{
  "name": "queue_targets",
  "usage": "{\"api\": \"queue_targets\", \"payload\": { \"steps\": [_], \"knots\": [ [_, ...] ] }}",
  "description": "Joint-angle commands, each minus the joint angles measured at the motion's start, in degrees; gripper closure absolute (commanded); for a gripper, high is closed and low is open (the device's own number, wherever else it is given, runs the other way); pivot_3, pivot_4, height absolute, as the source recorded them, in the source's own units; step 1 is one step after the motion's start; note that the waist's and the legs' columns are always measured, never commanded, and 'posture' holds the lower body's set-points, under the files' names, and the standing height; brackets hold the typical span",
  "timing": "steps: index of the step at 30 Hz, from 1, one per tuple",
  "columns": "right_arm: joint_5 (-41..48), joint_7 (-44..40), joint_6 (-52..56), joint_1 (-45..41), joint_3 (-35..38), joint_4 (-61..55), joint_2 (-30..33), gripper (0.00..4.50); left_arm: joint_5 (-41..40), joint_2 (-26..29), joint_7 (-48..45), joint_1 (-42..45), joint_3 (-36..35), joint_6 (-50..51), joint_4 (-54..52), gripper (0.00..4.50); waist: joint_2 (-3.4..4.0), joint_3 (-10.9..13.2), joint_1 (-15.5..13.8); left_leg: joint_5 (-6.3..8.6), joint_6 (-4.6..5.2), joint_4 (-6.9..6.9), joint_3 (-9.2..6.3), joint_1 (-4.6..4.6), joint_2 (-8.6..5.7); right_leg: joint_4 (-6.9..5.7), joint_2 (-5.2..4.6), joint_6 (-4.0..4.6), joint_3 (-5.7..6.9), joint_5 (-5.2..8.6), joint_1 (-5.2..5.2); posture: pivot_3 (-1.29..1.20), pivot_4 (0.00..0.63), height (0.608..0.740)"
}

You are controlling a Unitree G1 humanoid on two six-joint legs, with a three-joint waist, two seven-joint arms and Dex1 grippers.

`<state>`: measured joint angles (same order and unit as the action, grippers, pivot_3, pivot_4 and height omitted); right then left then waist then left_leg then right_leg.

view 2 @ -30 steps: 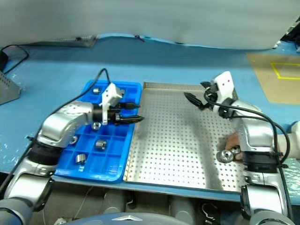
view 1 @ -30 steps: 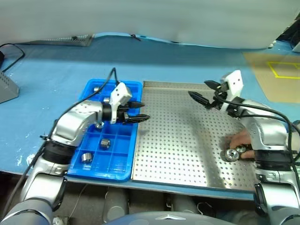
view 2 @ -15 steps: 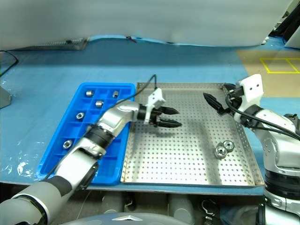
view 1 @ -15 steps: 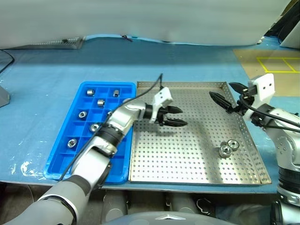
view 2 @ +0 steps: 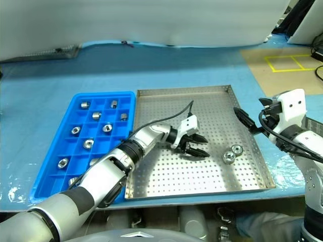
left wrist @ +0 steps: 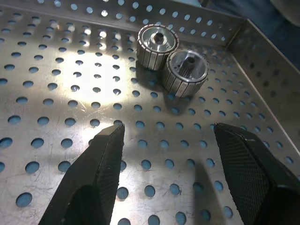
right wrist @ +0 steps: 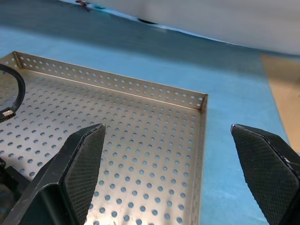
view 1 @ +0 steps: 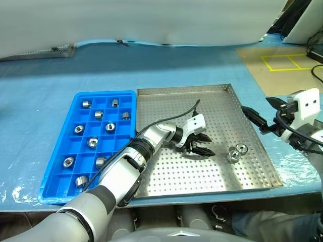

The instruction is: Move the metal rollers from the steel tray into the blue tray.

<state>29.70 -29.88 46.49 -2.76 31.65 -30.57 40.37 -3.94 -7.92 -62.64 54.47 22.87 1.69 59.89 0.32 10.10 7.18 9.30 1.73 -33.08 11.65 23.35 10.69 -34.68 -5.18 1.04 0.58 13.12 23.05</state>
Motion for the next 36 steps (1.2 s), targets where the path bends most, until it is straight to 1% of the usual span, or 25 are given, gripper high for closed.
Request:
{"api": "queue_targets", "payload": {
  "steps": [1, 4, 7, 10, 12, 14, 16, 20, 23, 28, 31, 33, 36],
  "knots": [
    [2.2, 0.8, 1.1, 1.9, 4.0, -4.4, 0.4, 0.0, 0.4, -10.0, 1.8, 4.0, -1.1, -2.5, 0.9, 1.28, 0.0, 0.0, 0.5, 0.02, 0.03, -0.02, -0.01, 0.03, -0.02, 0.03, -0.02, -0.03, 0.01, 0.01, -0.01, -0.7, 0.15, 0.74],
    [5.5, -0.6, 3.7, 5.1, 6.0, -6.5, 0.9, 0.0, -0.4, -10.8, 0.5, 4.2, -1.4, -2.5, -0.1, 1.28, 0.01, 0.0, 1.5, 0.06, 0.1, -0.04, -0.05, 0.1, -0.12, 0.12, -0.14, -0.05, 0.06, 0.02, -0.05, -0.7, 0.15, 0.74],
    [9.5, -2.9, 7.3, 9.1, 6.6, -8.6, 1.9, 0.0, -1.2, -9.5, -1.6, 4.2, -1.6, -1.9, -2.6, 1.28, 0.01, 0.0, 2.2, 0.17, 0.3, -0.1, -0.09, 0.22, -0.15, 0.24, -0.18, -0.05, 0.12, 0.03, -0.04, -0.69, 0.15, 0.74],
    [10.0, -3.2, 10.4, 13.4, 4.6, -8.1, 2.7, 0.0, -2.8, -6.1, -3.4, 4.4, -3.2, -0.3, -6.4, 1.28, 0.01, 0.0, 2.9, 0.23, 0.42, -0.11, -0.13, 0.34, -0.22, 0.35, -0.27, -0.07, 0.21, 0.04, -0.04, -0.68, 0.15, 0.74],
    [9.7, -1.7, 11.3, 14.0, 3.4, -5.8, 1.7, 0.0, -3.9, -3.0, -3.4, 4.7, -5.0, 0.8, -9.4, 1.28, 0.02, 0.0, 3.1, 0.27, 0.48, -0.11, -0.17, 0.43, -0.22, 0.5, -0.28, -0.07, 0.3, 0.03, -0.06, -0.66, 0.15, 0.74],
    [10.4, -0.7, 12.2, 13.4, 3.0, -4.6, 1.0, 0.0, -4.7, -0.8, -3.8, 4.7, -6.5, 1.9, -12.0, 1.28, 0.02, 0.0, 3.3, 0.29, 0.52, -0.12, -0.19, 0.5, -0.31, 0.57, -0.36, -0.06, 0.34, 0.03, -0.05, -0.64, 0.15, 0.74],
    [10.2, 0.2, 13.7, 12.7, 1.2, -2.8, 0.9, 0.0, -6.2, 3.1, -4.7, 4.9, -9.1, 3.9, -15.9, 1.28, 0.03, 0.0, 3.4, 0.32, 0.56, -0.12, -0.19, 0.5, -0.42, 0.57, -0.49, -0.07, 0.36, 0.03, -0.05, -0.62, 0.15, 0.74],
    [9.7, 2.2, 15.4, 10.2, -2.4, 0.7, -0.2, 0.0, -7.8, 8.7, -4.5, 4.5, -12.4, 7.0, -21.3, 1.28, 0.07, 0.0, 4.1, 0.34, 0.61, -0.12, -0.24, 0.49, -0.46, 0.57, -0.52, -0.07, 0.41, 0.03, -0.07, -0.58, 0.15, 0.74],
    [8.9, 4.2, 16.9, 8.1, -6.4, 3.0, -1.4, 0.0, -7.7, 11.9, -3.7, 3.0, -13.5, 8.4, -24.0, 1.28, 0.1, -0.1, 4.2, 0.33, 0.62, -0.11, -0.31, 0.51, -0.44, 0.57, -0.52, -0.06, 0.51, 0.03, -0.1, -0.56, 0.15, 0.74],
    [8.4, 6.4, 18.2, 3.9, -11.5, 7.2, -4.8, 0.0, -8.2, 15.0, -1.8, -0.3, -15.0, 11.7, -27.9, 1.28, 0.11, -0.1, 2.9, 0.27, 0.83, -0.1, -0.33, 0.67, -0.49, 0.71, -0.69, -0.05, 0.7, 0.02, -0.17, -0.5, 0.15, 0.74],
    [5.7, 6.6, 17.8, 2.1, -15.6, 9.9, -4.4, 0.64, -8.1, 16.2, -0.4, -2.8, -14.8, 13.2, -31.3, 1.25, 0.04, 0.0, 2.6, 0.3, 0.91, -0.1, -0.31, 0.68, -0.62, 0.71, -0.86, -0.03, 0.72, 0.01, -0.19, -0.47, 0.15, 0.74],
    [4.6, 5.8, 17.3, 1.1, -17.2, 10.8, -3.5, 1.24, -8.3, 16.8, 0.5, -4.0, -14.9, 14.3, -33.3, 1.25, 0.01, 0.0, 2.3, 0.31, 0.94, -0.11, -0.31, 0.66, -0.69, 0.71, -0.93, -0.02, 0.74, 0.0, -0.25, -0.44, 0.15, 0.74],
    [4.0, 4.5, 16.5, -1.2, -17.7, 11.8, -2.5, 2.34, -8.7, 17.7, 1.7, -5.4, -15.2, 15.8, -36.0, 1.25, -0.03, 0.0, 1.5, 0.3, 0.94, -0.12, -0.31, 0.46, -0.72, 0.71, -0.96, -0.01, 0.72, 0.0, -0.44, -0.42, 0.15, 0.74]
  ]
}}
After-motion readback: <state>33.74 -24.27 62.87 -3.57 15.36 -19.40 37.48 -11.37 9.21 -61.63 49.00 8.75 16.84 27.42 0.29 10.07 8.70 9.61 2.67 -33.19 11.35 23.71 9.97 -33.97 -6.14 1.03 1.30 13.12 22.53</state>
